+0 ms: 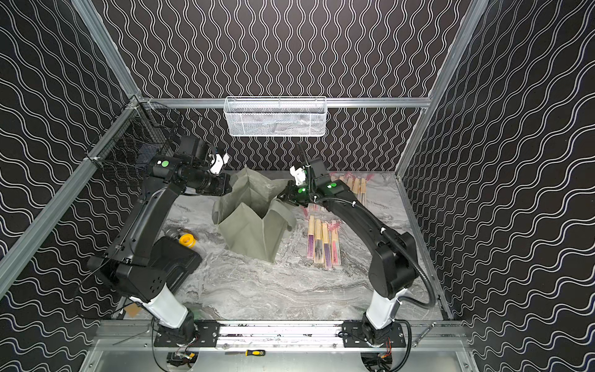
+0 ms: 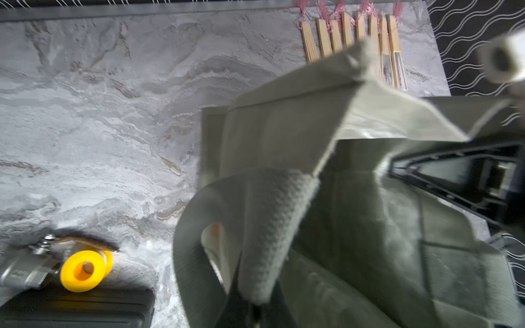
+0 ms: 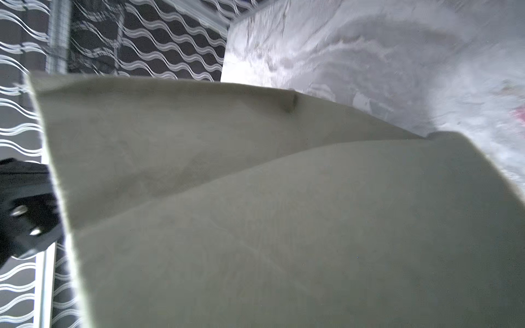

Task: Take out the folding fans from the tote bags
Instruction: Place the canvas bag at the center of the board, then reset both arms

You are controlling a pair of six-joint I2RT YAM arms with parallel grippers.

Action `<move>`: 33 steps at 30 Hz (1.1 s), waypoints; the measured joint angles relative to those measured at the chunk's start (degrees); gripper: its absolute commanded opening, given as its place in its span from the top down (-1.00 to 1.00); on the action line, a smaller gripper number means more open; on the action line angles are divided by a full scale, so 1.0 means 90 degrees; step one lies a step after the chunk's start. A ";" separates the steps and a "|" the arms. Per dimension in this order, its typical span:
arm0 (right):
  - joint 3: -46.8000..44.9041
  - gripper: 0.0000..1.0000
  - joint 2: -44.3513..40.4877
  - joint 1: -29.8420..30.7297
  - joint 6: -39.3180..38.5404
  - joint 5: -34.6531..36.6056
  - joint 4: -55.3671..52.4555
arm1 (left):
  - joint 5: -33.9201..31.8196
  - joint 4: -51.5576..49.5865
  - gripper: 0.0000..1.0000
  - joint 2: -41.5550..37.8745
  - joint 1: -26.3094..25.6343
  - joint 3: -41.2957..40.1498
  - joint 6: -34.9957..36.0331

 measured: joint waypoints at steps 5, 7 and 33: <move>0.0221 -0.42 -0.0134 -0.0002 -0.0372 0.0204 -0.0299 | 0.0000 0.0260 -0.44 -0.0291 0.0172 -0.0206 -0.0148; 0.0233 -0.55 -0.0379 -0.0007 -0.0537 0.0359 -0.0350 | -0.0015 0.0517 -0.81 -0.0597 0.0245 -0.0321 -0.0177; -0.7152 -0.88 -0.5729 -0.0612 -0.2552 0.6885 0.3480 | -0.5238 0.9163 -0.79 -0.5442 0.0316 -0.9398 0.0682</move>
